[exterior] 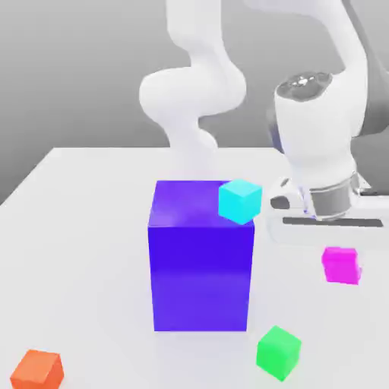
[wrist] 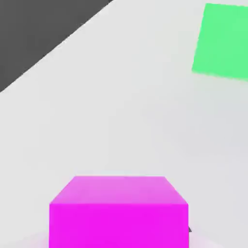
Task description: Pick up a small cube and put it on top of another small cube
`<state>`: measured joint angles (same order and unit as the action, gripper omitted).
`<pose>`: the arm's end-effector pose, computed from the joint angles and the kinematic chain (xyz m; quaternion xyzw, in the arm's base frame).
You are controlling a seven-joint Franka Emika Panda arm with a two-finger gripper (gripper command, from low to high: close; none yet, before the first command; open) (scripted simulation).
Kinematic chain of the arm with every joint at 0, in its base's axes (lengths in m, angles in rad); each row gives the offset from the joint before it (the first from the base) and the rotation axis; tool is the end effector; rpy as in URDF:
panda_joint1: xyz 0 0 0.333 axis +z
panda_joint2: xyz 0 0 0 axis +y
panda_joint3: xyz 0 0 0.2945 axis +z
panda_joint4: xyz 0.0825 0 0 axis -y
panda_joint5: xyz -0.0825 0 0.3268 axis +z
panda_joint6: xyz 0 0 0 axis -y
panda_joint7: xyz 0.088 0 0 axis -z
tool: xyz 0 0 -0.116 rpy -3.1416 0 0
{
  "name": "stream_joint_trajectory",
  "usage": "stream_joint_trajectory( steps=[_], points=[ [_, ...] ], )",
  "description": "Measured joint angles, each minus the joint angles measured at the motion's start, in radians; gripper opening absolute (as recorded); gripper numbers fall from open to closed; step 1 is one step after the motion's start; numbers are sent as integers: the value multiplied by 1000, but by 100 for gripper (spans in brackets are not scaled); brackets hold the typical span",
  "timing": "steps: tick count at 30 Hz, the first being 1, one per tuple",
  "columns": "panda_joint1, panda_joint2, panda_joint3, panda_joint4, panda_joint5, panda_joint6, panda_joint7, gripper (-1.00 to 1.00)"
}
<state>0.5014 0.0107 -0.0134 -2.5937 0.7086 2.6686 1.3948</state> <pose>0.3732 0.1793 0.2748 -0.7097 0.6835 0.1179 0.1231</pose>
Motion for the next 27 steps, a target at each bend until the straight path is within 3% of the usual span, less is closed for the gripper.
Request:
stream_joint_trajectory(
  steps=[3, 6, 16, 20, 23, 27],
  points=[
    [-18, 22, -2, 26, 22, -16, 163, -100],
    [-32, 61, -20, 40, -44, -19, 353, -100],
    [-10, 104, -145, 79, -408, -22, 1039, -100],
    [8, 99, -204, 84, -627, -51, 1245, -100],
    [15, 123, -201, 80, -647, -21, 1255, -100],
    [-3, 228, -173, 86, -598, 76, 1219, -100]
  ],
)
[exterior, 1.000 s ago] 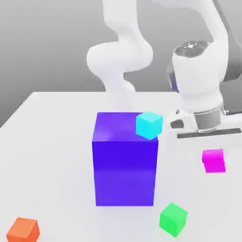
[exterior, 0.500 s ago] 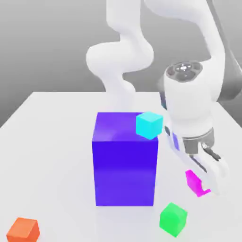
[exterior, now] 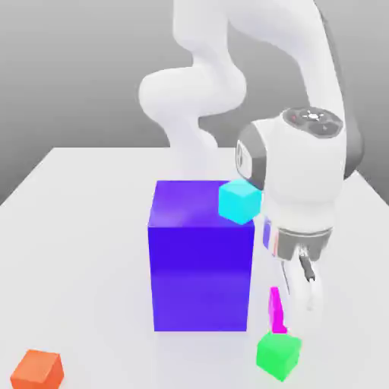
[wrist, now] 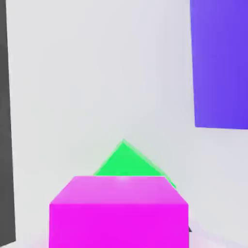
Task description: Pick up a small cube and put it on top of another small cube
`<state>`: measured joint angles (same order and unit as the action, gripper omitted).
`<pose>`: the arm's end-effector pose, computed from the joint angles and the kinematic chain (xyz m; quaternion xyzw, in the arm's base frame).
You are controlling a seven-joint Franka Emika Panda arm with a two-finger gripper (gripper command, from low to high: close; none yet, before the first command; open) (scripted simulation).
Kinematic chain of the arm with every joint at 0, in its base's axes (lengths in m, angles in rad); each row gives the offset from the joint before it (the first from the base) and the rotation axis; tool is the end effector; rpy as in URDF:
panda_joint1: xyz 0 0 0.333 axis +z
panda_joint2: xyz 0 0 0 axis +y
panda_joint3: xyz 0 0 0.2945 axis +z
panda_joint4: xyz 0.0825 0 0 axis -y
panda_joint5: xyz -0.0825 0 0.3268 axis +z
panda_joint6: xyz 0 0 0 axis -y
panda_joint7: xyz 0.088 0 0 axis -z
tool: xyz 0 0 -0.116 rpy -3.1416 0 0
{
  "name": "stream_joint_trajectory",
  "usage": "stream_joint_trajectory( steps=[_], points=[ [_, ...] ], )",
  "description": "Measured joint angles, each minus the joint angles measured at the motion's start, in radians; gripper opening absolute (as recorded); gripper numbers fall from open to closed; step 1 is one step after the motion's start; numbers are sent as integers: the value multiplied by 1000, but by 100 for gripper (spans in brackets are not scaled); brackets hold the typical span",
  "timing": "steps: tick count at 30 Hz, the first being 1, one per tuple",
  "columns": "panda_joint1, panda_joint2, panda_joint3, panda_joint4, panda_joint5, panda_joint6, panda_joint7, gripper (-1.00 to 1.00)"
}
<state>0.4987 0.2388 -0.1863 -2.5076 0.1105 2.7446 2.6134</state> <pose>0.4207 0.1286 0.2156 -0.3635 0.9316 -0.0007 0.0021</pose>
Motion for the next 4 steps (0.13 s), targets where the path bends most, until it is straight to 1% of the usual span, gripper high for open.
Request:
stream_joint_trajectory(
  steps=[1, 4],
  points=[
    [-7, 25, 9, 1, 13, 22, -10, 100],
    [-7, 25, 9, 1, 13, 22, -10, 100]
  ],
)
